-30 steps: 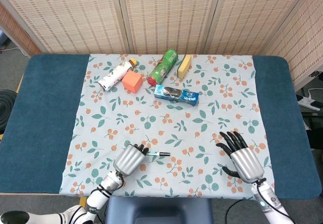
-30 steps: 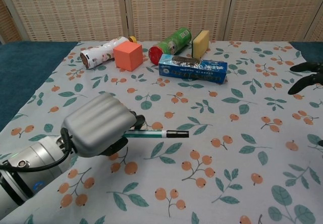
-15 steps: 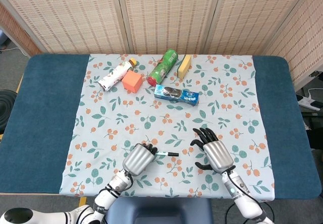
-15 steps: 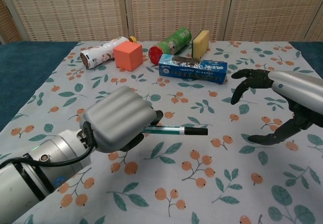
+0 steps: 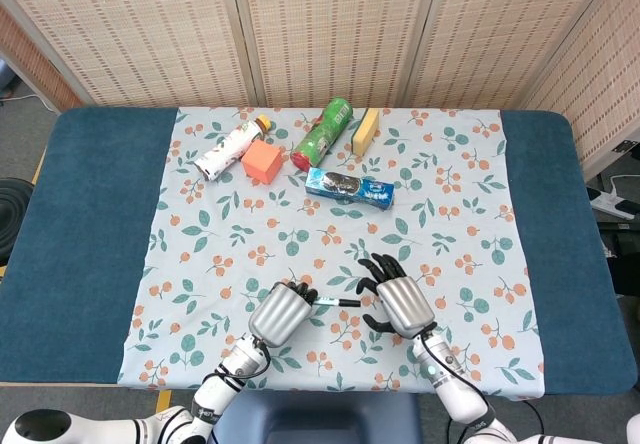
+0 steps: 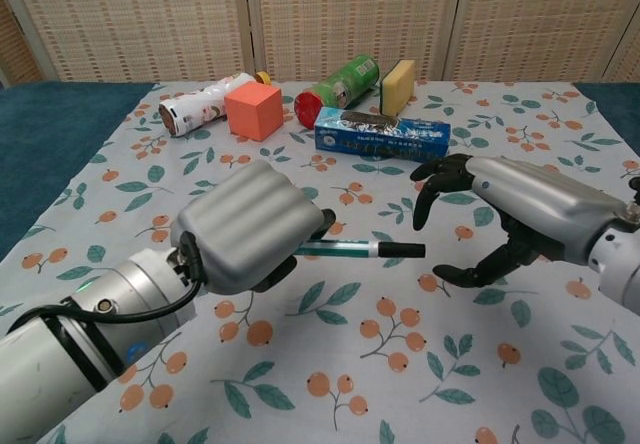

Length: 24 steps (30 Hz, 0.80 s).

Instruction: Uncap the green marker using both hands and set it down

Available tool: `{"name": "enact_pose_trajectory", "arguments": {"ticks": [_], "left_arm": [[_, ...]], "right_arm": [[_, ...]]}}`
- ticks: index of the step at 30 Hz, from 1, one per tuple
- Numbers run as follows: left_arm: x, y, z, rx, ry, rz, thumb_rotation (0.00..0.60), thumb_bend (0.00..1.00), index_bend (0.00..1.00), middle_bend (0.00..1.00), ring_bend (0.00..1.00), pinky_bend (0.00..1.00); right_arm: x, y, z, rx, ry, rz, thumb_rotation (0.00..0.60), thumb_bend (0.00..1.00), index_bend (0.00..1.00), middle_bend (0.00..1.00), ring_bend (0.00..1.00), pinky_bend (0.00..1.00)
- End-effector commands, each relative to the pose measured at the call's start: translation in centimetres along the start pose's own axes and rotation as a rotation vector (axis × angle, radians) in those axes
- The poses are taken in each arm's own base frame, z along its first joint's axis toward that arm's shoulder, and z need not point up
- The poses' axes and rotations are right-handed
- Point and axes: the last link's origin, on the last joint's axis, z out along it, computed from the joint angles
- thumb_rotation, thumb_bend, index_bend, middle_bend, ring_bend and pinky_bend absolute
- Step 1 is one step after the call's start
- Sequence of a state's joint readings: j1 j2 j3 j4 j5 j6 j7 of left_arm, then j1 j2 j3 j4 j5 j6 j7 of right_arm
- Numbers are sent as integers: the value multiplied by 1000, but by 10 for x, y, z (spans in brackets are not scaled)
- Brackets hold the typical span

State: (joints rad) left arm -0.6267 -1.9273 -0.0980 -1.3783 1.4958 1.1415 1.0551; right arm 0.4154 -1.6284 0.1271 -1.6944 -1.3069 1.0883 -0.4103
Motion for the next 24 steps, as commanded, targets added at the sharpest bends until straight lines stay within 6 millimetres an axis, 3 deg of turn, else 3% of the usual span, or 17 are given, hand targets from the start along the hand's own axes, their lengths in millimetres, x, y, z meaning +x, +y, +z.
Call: {"name": "enact_pose_trajectory", "arguments": {"ticks": [1, 24], "left_arm": [[1, 0, 0, -1, 4, 3, 600, 442, 516, 646, 686, 949], [1, 2, -1, -1, -5, -2, 600, 443, 518, 651, 686, 948]], "right_arm": [[-4, -3, 5, 0, -4, 3, 600, 193, 422, 108, 0, 72], [-14, -9, 12, 8, 13, 71, 600, 272, 496, 132, 0, 90]]}}
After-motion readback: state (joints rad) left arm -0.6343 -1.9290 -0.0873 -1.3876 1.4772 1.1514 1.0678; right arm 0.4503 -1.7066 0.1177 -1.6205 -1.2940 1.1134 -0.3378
